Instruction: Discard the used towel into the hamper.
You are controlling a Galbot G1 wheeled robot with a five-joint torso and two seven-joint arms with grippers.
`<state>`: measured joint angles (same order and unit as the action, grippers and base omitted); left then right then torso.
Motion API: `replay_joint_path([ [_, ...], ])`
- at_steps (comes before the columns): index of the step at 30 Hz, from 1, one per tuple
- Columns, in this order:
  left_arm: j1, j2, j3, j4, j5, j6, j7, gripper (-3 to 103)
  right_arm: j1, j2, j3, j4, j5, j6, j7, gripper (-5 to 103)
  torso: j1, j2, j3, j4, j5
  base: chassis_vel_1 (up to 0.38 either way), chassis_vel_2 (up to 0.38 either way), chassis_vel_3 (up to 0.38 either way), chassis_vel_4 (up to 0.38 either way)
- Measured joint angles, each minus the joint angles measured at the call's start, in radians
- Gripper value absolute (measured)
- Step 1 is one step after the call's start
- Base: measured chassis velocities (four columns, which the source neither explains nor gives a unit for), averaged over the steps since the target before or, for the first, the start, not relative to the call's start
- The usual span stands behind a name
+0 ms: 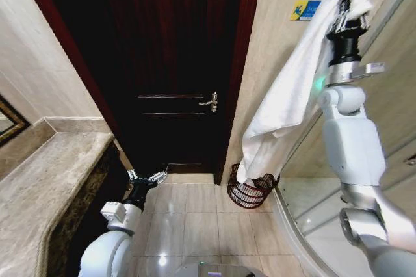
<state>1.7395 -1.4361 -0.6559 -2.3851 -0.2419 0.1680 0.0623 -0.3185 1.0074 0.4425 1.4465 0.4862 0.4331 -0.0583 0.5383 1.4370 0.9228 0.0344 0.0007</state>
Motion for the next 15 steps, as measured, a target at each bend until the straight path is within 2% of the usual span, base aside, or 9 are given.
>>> replay_joint_path([
  [15, 0.0, 0.0, 0.0, 0.0, 0.0, 0.0, 0.0, 100, -0.168, 0.044, 0.045, -0.028, -0.039, 0.057, -0.028, 8, 0.0, 0.0, 0.0, 0.0002, -0.0008, 0.0, 0.0, 0.0, 0.0],
])
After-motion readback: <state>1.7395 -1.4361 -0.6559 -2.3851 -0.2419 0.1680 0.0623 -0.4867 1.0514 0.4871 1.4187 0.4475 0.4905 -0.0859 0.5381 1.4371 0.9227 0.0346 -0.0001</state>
